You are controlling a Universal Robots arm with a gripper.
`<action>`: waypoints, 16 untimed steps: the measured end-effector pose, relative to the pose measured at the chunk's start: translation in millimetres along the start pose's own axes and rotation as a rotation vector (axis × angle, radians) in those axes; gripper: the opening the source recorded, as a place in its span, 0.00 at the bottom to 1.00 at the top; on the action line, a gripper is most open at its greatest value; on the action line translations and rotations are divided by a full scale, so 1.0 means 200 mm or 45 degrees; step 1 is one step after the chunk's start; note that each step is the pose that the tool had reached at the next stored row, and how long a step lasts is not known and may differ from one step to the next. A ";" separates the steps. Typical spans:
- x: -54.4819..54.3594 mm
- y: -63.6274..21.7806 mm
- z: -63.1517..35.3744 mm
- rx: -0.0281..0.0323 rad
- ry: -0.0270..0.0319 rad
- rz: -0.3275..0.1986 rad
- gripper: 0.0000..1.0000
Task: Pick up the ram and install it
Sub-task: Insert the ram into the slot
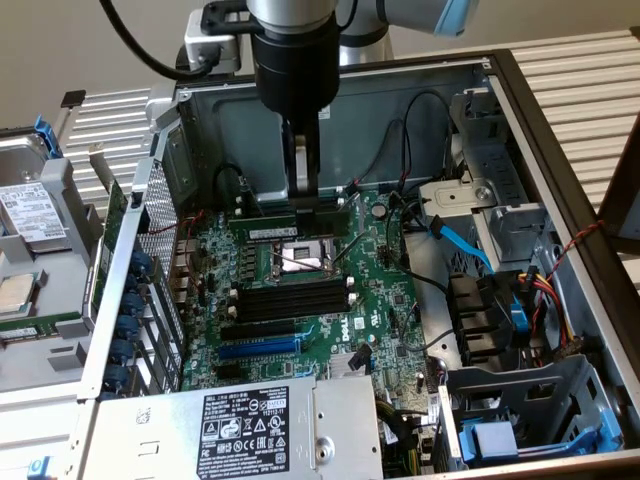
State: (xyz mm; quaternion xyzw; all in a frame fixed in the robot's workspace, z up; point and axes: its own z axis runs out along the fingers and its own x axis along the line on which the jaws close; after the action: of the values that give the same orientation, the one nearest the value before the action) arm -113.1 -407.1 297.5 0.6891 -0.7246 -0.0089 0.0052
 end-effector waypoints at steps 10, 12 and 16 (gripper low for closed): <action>0.00 -0.001 0.044 0.0121 0.0384 0.000 0.13; 0.00 -0.002 0.062 0.0139 0.0382 0.000 0.13; 0.00 0.000 0.098 0.0161 0.0381 0.000 0.13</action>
State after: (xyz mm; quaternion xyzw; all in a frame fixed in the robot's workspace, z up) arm -113.6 -407.5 277.9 0.6891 -0.7245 0.0060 0.0117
